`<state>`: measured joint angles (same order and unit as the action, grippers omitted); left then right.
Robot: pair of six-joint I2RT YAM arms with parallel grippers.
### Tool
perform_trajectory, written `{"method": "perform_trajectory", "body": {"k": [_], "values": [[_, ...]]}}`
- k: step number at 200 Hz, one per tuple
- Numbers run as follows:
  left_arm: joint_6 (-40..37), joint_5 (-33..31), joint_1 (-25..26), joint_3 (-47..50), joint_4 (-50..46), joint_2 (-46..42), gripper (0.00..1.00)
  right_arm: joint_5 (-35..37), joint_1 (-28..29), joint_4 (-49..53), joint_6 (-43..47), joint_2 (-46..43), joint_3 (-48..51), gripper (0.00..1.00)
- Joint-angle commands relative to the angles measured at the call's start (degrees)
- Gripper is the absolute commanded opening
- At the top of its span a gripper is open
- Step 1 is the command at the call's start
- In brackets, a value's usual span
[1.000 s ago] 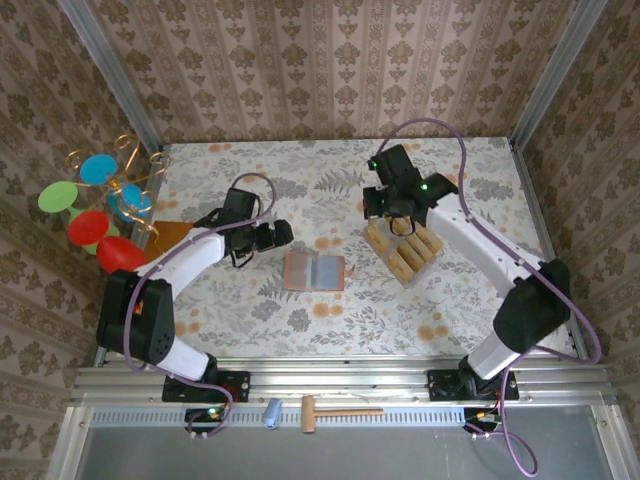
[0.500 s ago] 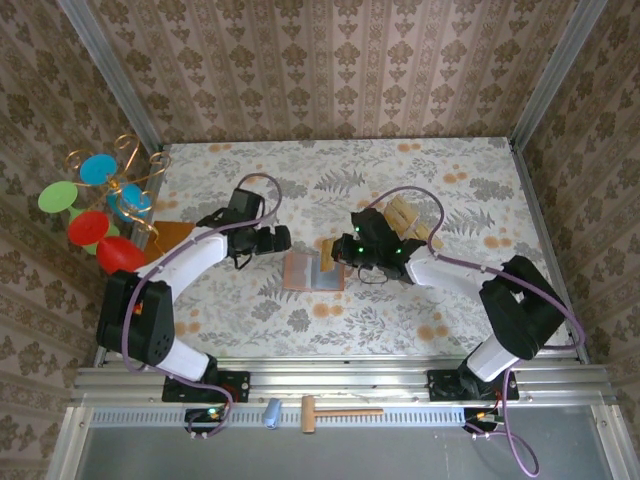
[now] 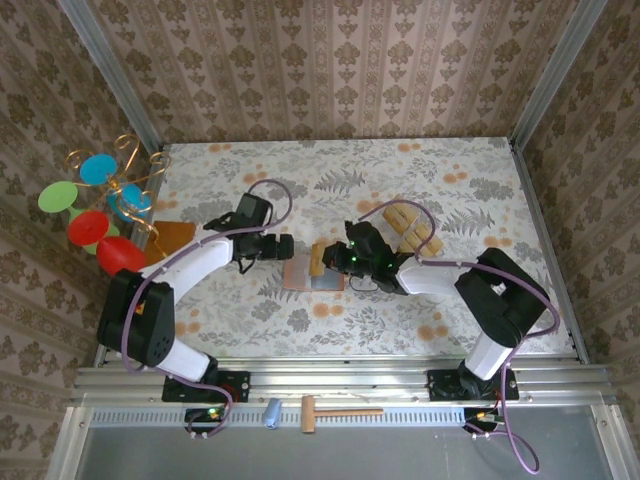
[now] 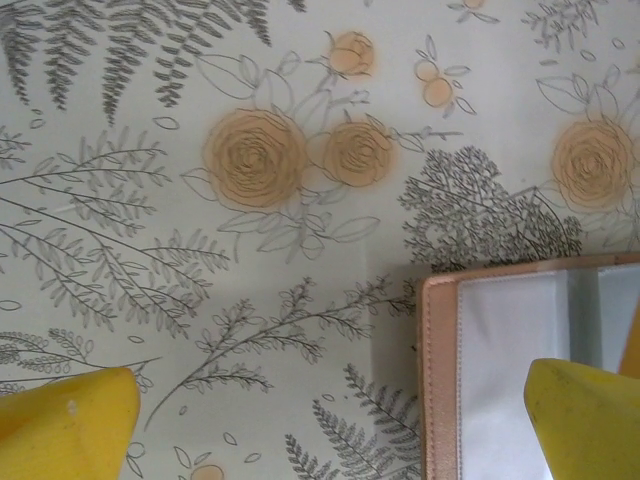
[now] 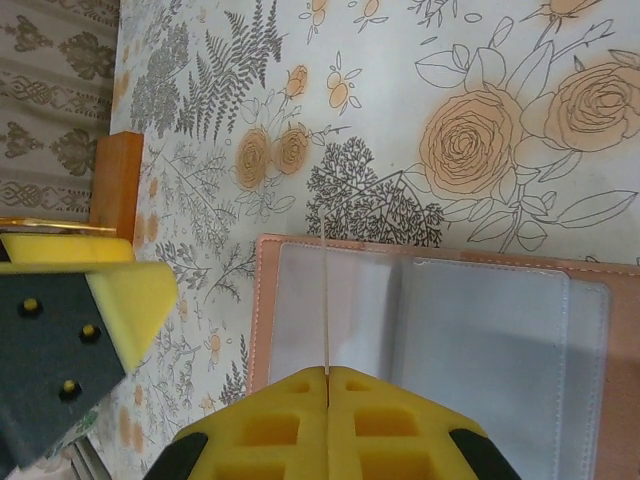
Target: Put the credit cards into the card holder
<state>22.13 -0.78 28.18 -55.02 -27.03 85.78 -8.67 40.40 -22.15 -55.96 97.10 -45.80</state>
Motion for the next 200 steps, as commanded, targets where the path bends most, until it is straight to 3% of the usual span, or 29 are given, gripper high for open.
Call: {"method": "perform_trajectory", "body": {"k": [1,200], "values": [[-2.35,-3.16,1.75,-0.41,-2.34,0.81,1.00,-1.93,-0.48,-4.34,-1.12,1.39,1.47,0.00],[-1.48,-5.36,7.41,5.01,2.42,2.89,0.99,-5.67,-3.49,-5.34,-1.87,-0.20,7.04,0.00]]}}
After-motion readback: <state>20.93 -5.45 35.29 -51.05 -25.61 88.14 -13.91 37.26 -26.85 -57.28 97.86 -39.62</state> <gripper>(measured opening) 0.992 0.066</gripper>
